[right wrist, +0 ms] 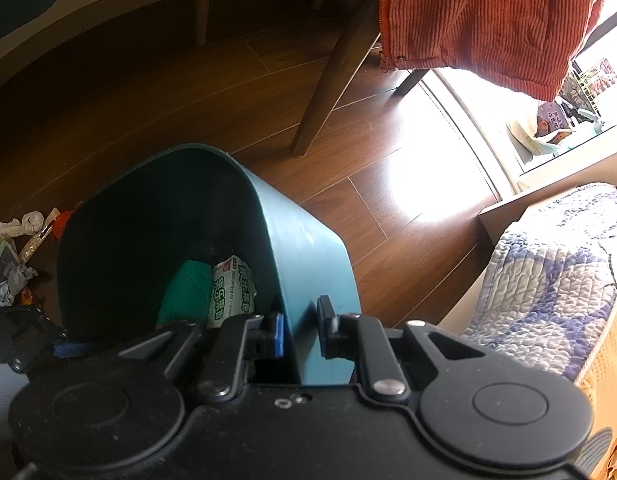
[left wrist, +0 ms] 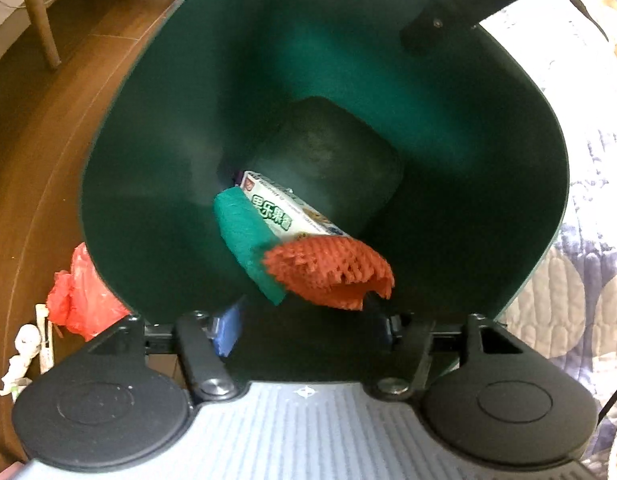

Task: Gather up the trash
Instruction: 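Carry the foam net into the teal wastebasket and open the left tool, then lower the left tool to the grey foil wrapper and grasp it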

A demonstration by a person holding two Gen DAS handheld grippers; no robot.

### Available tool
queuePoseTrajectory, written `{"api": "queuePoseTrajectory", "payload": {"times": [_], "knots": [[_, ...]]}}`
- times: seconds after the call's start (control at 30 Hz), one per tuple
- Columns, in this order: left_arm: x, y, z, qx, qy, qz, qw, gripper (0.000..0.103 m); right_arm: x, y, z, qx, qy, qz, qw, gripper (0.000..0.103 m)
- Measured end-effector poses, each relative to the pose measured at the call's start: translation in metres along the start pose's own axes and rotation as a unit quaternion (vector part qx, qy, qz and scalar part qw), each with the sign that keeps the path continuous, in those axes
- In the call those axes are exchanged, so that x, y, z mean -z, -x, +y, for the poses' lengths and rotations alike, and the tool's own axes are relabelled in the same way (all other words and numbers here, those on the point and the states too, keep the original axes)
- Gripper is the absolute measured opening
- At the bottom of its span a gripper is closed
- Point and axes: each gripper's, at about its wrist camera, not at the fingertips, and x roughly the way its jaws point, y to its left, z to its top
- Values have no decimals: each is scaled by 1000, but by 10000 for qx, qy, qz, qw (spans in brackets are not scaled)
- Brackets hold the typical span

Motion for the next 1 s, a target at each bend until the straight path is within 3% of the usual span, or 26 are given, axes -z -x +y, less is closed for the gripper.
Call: {"api": "queuePoseTrajectory", "payload": {"times": [0.23, 0.37, 0.53, 0.7, 1.0], "knots": [[4, 30, 17, 154, 103, -201, 9996, 63, 0, 0, 4, 22, 122, 60, 9999, 15], [15, 56, 39, 10, 162, -338, 9993, 63, -4, 0, 8, 16, 337, 162, 9993, 15], [32, 85, 90, -368, 630, -410, 9965, 63, -7, -4, 7, 24, 419, 312, 9986, 16], [49, 104, 148, -879, 1209, -492, 9875, 63, -3, -15, 9, 158, 530, 463, 9974, 17], [82, 99, 215, -1683, 1721, -367, 9699, 63, 12, -31, 16, 484, 884, 591, 9931, 14]]}}
